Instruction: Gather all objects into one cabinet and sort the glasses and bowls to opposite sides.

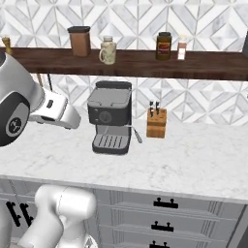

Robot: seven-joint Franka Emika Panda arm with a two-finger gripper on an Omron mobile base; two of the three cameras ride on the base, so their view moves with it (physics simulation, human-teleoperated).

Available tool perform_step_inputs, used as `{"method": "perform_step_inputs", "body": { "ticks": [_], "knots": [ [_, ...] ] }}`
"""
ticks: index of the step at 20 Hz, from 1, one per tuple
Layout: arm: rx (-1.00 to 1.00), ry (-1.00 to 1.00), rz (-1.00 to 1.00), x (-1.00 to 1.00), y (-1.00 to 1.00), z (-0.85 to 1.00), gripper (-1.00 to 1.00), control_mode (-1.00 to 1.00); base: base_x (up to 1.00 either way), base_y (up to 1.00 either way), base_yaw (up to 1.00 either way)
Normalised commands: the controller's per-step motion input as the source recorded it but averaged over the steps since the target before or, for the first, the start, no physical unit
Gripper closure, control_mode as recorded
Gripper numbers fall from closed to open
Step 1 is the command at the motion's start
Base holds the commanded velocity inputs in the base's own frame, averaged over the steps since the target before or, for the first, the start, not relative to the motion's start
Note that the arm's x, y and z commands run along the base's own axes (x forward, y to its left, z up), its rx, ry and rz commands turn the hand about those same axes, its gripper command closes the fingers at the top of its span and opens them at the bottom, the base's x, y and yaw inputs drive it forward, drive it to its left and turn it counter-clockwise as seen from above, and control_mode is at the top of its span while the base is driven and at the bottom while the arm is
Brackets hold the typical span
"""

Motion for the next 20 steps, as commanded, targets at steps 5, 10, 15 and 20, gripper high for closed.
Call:
{"method": "perform_step_inputs", "body": {
  "ticks": [5,10,15,20],
  "knots": [
    [0.0,0.0,0.0,0.0,0.0,0.0,-1.0,1.0,0.43,0.0,0.22],
    [0.0,0.0,0.0,0.0,0.0,0.0,-1.0,1.0,0.43,0.0,0.08],
    [0.0,0.0,0.0,0.0,0.0,0.0,-1.0,1.0,0.26,0.0,0.0],
    [0.0,0.0,0.0,0.0,0.0,0.0,-1.0,1.0,0.33,0.03,-0.01]
  ]
}}
